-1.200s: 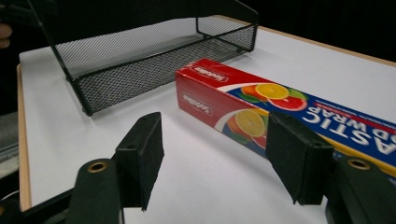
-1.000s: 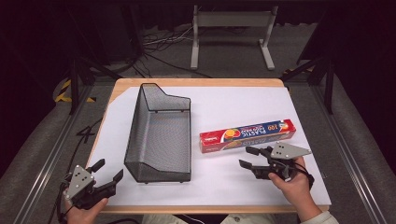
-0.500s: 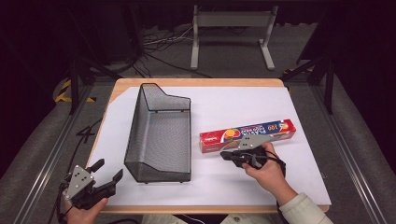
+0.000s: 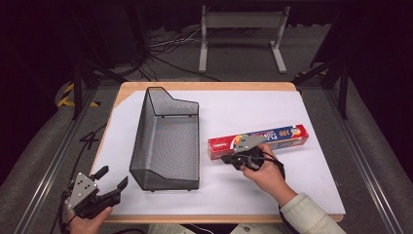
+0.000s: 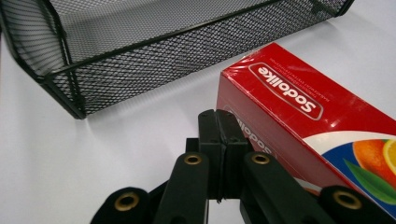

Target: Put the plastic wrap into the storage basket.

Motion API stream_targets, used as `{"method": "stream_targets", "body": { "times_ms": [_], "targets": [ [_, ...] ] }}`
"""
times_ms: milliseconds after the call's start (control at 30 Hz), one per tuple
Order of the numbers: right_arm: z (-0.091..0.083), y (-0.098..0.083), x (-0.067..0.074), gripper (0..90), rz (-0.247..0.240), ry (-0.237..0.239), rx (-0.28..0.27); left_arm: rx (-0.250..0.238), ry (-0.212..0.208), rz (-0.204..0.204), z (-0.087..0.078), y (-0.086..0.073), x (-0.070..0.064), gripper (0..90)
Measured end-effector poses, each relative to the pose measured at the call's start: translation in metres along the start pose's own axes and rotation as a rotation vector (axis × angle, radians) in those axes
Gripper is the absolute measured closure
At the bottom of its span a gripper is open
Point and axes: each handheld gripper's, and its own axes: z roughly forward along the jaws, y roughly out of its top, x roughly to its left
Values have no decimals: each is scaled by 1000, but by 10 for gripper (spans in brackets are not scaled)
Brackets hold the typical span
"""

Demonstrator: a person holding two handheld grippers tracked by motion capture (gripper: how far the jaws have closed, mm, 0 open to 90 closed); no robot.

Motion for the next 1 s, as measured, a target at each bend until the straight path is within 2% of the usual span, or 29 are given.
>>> {"method": "stream_targets", "body": {
  "times_ms": [267, 467, 533, 800, 1000],
  "targets": [
    [18, -5, -7, 900, 7, -13, 45, -5, -6, -10, 0, -1, 1, 258],
    [26, -6, -13, 900, 7, -43, 72, -4, -7, -11, 0, 0, 1, 257],
    [27, -6, -15, 900, 25, -33, 72, -3, -7, -13, 0, -1, 1, 257],
    [35, 2, -21, 900, 23, -73, 88, -4, -8, -13, 0, -1, 1, 257],
    [42, 8, -32, 900, 58, -84, 85, -6, -9, -15, 0, -1, 2, 257]
  ]
}}
